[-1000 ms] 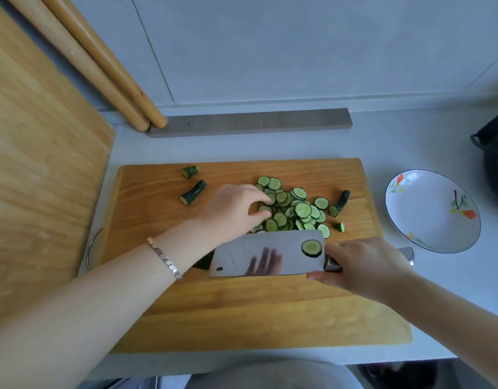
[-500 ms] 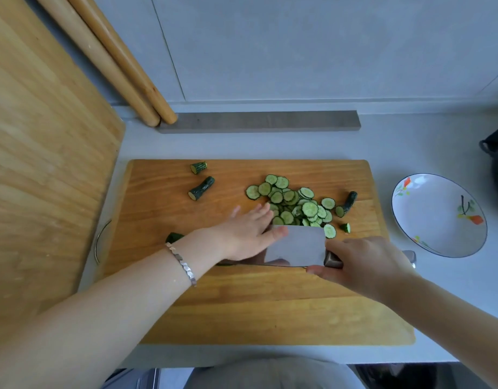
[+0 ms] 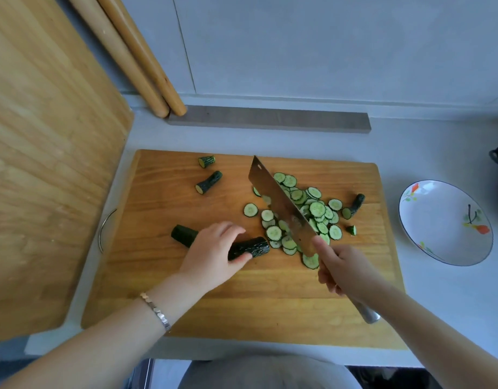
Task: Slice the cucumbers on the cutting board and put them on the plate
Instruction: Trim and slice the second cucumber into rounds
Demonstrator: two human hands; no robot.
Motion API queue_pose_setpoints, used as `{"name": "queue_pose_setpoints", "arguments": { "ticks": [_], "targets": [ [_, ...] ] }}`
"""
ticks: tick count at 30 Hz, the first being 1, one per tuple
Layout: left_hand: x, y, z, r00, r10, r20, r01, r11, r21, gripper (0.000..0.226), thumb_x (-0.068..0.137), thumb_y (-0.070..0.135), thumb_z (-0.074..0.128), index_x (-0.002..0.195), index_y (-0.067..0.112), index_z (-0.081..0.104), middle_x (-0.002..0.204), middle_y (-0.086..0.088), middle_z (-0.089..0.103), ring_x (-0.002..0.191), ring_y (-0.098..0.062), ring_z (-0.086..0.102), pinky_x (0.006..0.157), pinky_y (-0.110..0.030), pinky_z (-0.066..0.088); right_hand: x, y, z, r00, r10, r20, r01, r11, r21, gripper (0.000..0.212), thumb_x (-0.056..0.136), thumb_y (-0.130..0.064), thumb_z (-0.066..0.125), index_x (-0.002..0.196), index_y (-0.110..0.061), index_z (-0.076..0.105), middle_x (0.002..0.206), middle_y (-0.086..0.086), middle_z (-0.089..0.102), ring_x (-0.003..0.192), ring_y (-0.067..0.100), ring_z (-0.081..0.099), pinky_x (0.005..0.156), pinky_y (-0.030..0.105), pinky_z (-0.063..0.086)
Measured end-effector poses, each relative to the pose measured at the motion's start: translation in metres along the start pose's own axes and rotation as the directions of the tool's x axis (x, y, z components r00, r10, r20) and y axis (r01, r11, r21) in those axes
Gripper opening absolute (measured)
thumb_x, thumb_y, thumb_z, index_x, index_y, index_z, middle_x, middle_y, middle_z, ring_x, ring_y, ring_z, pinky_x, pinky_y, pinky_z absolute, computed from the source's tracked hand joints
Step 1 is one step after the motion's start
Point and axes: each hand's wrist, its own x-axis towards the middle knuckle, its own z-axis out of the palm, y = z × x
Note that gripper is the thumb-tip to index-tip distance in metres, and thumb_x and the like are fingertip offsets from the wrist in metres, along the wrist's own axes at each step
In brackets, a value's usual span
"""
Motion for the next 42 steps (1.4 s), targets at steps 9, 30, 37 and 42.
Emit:
{"name": "queue_pose_setpoints", "arguments": {
  "ticks": [9, 30, 37, 42],
  "targets": [
    [-0.020, -0.020, 0.020, 0.992, -0.126, -0.009, 0.126, 0.989, 0.079, 0.042, 0.064, 0.018, 0.083, 0.101, 0.010, 0.066, 0.090, -0.003, 0.066, 0.081, -0.025, 0.063, 0.079, -0.040, 0.048, 0.015, -0.008, 0.027, 0.979, 0.118, 0.166, -0.121, 0.993, 0.009, 0.057, 0.091, -0.061, 0.033, 0.063, -0.013, 0.044, 0.047, -0.002, 0.038, 0.036, 0.012, 0.033, 0.041, 0.020, 0.033],
    [0.001, 0.010, 0.051, 0.966, -0.228, -0.121, 0.212, 0.968, -0.138, 0.028, 0.071, 0.025, 0.078, 0.096, 0.015, 0.069, 0.090, -0.001, 0.064, 0.086, -0.024, 0.057, 0.085, -0.029, 0.028, -0.005, -0.025, 0.017, 0.983, 0.159, 0.094, -0.168, 0.981, 0.097, 0.060, 0.089, -0.063, 0.030, 0.063, -0.011, 0.042, 0.041, -0.003, 0.033, 0.034, 0.013, 0.029, 0.041, 0.020, 0.029],
    [0.002, 0.011, 0.049, 0.968, -0.227, -0.110, 0.211, 0.967, -0.142, 0.028, 0.072, 0.026, 0.077, 0.097, 0.016, 0.069, 0.092, 0.000, 0.065, 0.088, -0.023, 0.057, 0.088, -0.033, 0.033, -0.002, -0.022, 0.018, 0.985, 0.152, 0.087, -0.153, 0.988, 0.010, 0.061, 0.088, -0.065, 0.029, 0.061, -0.012, 0.041, 0.041, -0.002, 0.035, 0.032, 0.013, 0.030, 0.039, 0.020, 0.030],
    [0.003, 0.010, 0.050, 0.970, -0.220, -0.105, 0.204, 0.968, -0.146, 0.029, 0.072, 0.024, 0.077, 0.098, 0.015, 0.069, 0.093, 0.000, 0.065, 0.089, -0.023, 0.057, 0.088, -0.033, 0.031, 0.002, -0.023, 0.015, 0.980, 0.165, 0.107, -0.164, 0.986, -0.020, 0.061, 0.087, -0.067, 0.029, 0.058, -0.013, 0.037, 0.038, -0.003, 0.032, 0.031, 0.014, 0.027, 0.039, 0.018, 0.029]
  ]
}}
